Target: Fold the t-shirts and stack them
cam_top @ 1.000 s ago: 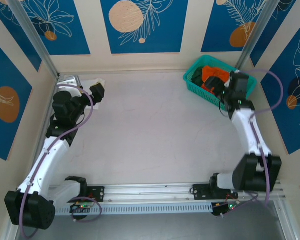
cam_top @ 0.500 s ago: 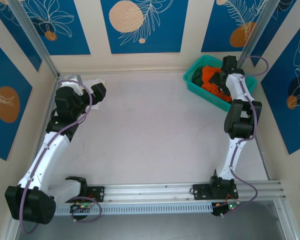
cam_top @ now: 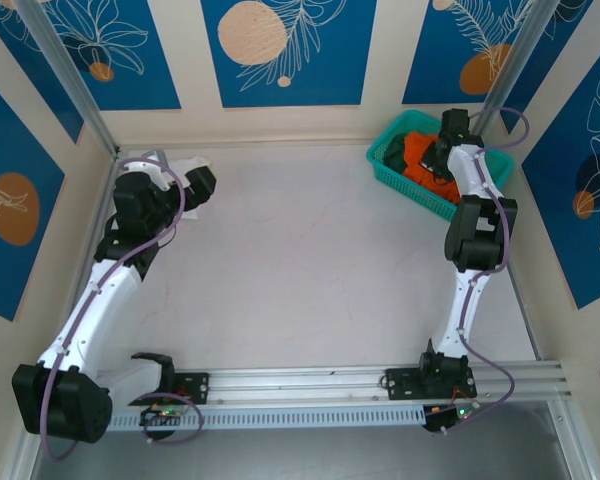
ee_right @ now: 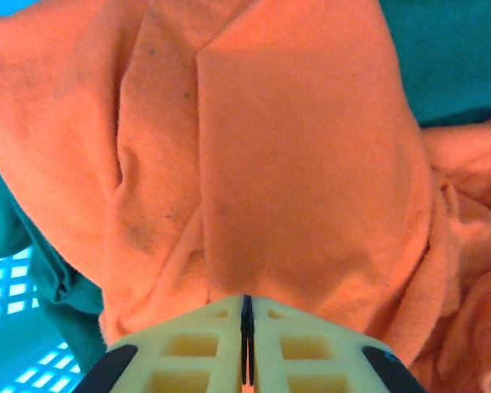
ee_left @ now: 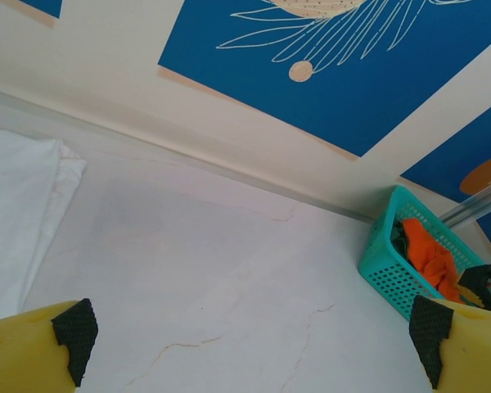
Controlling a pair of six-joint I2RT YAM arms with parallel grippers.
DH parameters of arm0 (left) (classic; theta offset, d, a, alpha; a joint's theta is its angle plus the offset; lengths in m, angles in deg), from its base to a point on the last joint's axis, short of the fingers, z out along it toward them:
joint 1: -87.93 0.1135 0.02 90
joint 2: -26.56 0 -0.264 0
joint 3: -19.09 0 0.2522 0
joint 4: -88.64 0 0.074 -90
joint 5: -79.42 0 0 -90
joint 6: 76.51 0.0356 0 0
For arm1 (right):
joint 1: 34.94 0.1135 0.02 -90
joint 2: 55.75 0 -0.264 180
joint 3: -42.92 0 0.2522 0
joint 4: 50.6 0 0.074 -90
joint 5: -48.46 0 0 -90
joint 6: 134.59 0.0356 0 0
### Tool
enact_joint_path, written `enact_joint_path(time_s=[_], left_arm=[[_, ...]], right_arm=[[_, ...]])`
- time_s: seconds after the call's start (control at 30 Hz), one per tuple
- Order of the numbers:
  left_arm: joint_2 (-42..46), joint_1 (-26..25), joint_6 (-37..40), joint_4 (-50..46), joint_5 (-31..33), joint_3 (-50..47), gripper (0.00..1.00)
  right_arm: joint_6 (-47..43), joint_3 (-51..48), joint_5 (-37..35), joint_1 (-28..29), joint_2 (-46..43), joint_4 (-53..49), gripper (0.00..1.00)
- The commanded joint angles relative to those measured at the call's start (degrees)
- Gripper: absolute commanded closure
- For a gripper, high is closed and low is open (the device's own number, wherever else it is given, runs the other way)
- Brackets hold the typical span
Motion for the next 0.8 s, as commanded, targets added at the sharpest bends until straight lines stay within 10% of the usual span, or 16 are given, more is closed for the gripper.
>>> enact_joint_path(time_s=[0.0, 0.1, 0.23, 0.53, 0.77], left_arm=[[-0.3, -0.4, -0.5, 0.2, -1.5, 2.0, 0.00], [-1.0, -0.4, -0.6, -0.1, -2.0, 2.2, 0.00], [-1.9, -0.4, -0.9, -0.2, -2.6, 2.4, 0.00], [-2.9, -0.4, -1.2, -0.4, -3.2, 2.6, 0.00], [-3.4, -0.4, -1.3, -0.3, -3.5, 2.7, 0.00]], right_arm=[[0.6, -0.2, 1.9, -0.3, -2.3, 0.3, 0.65], [0.3, 1.4, 0.7, -0.6, -0.9, -1.4, 0.34], [-0.3, 3.6, 1.9, -1.1, 2.2, -3.2, 0.21], [0.7, 3.9, 9.2, -2.8, 2.0, -1.5, 1.00], [4.4, -6.5, 13.0, -1.8, -11.0, 10.3, 1.00]])
